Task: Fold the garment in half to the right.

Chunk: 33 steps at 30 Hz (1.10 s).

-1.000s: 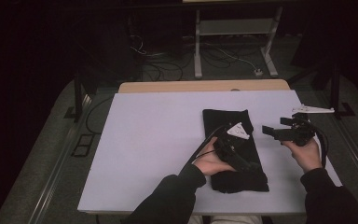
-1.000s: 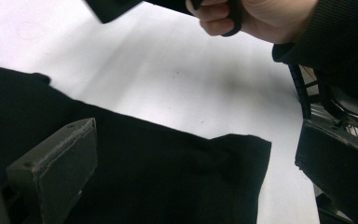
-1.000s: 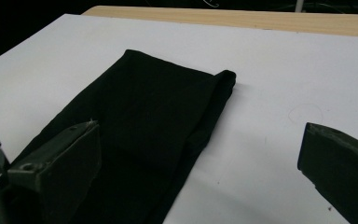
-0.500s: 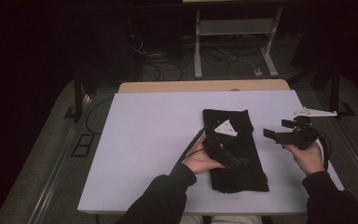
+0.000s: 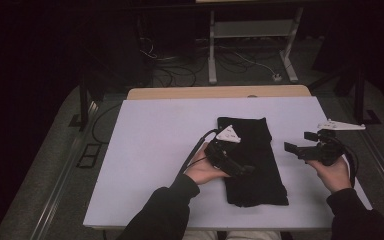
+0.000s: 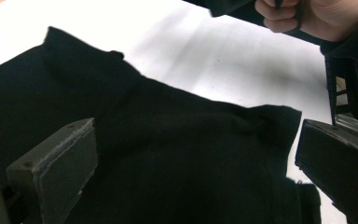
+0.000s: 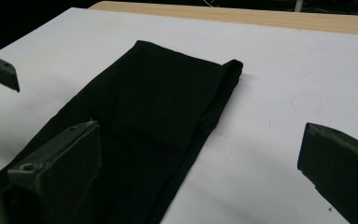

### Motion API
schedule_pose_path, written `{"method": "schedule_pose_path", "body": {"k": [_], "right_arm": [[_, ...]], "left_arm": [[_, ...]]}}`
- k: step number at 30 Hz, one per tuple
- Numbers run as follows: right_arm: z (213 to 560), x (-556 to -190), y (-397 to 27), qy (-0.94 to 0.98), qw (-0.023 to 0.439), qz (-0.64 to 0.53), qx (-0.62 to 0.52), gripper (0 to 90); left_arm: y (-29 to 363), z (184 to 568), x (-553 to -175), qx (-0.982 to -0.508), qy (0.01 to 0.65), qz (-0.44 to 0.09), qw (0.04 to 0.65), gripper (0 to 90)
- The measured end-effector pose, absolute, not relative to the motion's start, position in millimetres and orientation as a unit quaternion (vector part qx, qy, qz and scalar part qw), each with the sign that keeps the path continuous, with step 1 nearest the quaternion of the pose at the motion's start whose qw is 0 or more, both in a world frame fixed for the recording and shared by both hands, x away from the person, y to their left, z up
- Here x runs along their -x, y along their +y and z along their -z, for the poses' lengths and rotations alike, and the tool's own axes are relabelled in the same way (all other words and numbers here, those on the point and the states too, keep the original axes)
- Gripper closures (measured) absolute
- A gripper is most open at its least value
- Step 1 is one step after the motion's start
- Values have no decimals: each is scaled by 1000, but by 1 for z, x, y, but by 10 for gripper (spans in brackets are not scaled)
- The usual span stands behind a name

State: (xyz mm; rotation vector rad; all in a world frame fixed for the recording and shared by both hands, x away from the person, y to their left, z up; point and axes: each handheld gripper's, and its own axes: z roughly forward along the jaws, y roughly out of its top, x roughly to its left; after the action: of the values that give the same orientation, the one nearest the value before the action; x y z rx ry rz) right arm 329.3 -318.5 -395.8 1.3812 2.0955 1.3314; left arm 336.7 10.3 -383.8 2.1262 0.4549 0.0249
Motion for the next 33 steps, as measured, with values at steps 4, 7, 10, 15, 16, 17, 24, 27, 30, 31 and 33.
{"method": "schedule_pose_path", "body": {"k": [4, 7, 10, 15, 16, 17, 24, 27, 30, 31, 33], "right_arm": [[395, -325, -319, 729, 149, -466, -479, 0], [395, -322, -319, 730, 148, -466, -477, 0], [396, -319, -317, 733, 147, -464, -476, 0], [397, -315, -316, 734, 146, -464, -474, 0], [397, -314, -316, 735, 146, -463, -474, 0], [397, -313, -316, 735, 148, -463, -473, 0], [398, -306, -315, 736, 149, -466, -469, 0], [398, -303, -316, 737, 150, -466, -466, 0], [398, -300, -316, 736, 150, -466, -467, 0], [398, -299, -317, 735, 150, -468, -467, 0], [399, -297, -319, 734, 150, -467, -469, 0]], "left_arm": [[22, 383, -337, -863, 193, -14, 467, 0], [33, 384, -338, -862, 200, -17, 465, 0], [45, 383, -339, -857, 211, -21, 469, 0], [62, 382, -342, -851, 223, -29, 474, 0], [65, 382, -343, -849, 227, -30, 476, 0], [68, 382, -343, -848, 229, -31, 476, 0], [87, 381, -344, -844, 242, -43, 477, 0], [95, 381, -341, -838, 243, -48, 486, 0], [104, 381, -340, -835, 249, -51, 489, 0], [107, 381, -339, -834, 251, -52, 488, 0], [112, 382, -339, -832, 257, -54, 489, 0]]}}
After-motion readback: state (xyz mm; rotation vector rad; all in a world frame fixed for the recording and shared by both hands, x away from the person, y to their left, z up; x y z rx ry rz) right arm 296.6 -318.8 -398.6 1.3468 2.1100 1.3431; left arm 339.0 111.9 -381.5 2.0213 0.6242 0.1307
